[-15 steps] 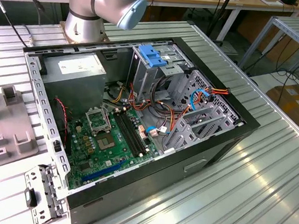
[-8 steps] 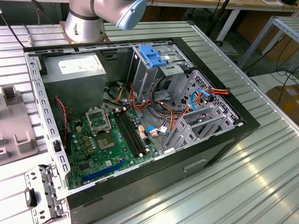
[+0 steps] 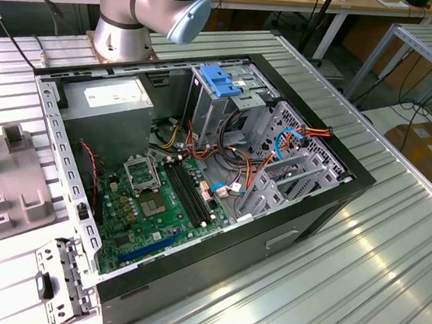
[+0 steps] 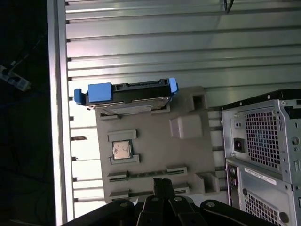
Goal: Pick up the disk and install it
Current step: 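Reach for the disk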
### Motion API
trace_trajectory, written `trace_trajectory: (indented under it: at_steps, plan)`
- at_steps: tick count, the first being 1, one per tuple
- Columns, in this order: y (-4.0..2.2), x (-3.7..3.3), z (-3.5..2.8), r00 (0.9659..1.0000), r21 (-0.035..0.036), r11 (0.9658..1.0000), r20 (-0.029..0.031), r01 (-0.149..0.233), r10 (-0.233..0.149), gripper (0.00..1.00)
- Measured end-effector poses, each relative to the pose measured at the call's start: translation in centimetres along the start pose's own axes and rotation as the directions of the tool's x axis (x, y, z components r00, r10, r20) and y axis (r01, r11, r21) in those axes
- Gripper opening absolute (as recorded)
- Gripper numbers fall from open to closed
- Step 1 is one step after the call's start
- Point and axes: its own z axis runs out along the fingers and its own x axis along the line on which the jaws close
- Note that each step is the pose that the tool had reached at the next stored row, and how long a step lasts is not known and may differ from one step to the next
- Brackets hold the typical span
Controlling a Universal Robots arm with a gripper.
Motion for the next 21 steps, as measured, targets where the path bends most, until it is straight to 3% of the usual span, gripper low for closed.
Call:
trace_trajectory:
  at_steps: [14,21]
  plan:
    - [0.30,1.35,0.21,1.0000,0.0001,1.0000,0.0000,0.000,0.000,0.11]
    - [0.73,1.63,0.38,1.0000,0.0000,1.0000,0.0000,0.000,0.000,0.11]
